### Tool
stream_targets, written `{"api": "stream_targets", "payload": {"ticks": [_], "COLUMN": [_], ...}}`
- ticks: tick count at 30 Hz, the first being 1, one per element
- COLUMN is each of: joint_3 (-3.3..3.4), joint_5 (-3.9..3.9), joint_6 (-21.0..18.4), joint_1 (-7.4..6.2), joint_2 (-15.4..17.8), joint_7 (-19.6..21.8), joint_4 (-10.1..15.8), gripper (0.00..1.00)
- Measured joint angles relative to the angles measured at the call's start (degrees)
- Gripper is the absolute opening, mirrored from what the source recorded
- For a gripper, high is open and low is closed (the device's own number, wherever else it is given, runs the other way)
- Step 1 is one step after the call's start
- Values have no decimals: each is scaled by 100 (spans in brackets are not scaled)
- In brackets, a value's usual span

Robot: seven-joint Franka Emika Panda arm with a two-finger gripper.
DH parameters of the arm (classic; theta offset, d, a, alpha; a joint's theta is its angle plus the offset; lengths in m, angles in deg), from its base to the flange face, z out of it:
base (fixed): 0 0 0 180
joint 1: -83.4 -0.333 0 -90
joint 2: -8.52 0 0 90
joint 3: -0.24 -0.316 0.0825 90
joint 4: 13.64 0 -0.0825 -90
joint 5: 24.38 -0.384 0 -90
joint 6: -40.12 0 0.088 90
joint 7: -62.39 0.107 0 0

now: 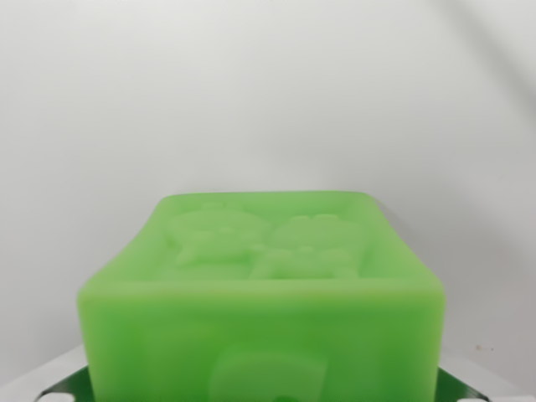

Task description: Stack cube

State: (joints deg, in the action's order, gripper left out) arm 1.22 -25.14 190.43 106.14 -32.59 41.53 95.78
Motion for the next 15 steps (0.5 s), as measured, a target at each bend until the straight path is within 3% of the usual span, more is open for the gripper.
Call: {"api": "stream_targets", "payload": {"ticks": [15], "joint_3": [0], "joint_5": [0], "joint_6": [-138], "joint_1": [0], "joint_2": [213], "joint_7": [0], "joint_4": [61], "gripper": [0]}}
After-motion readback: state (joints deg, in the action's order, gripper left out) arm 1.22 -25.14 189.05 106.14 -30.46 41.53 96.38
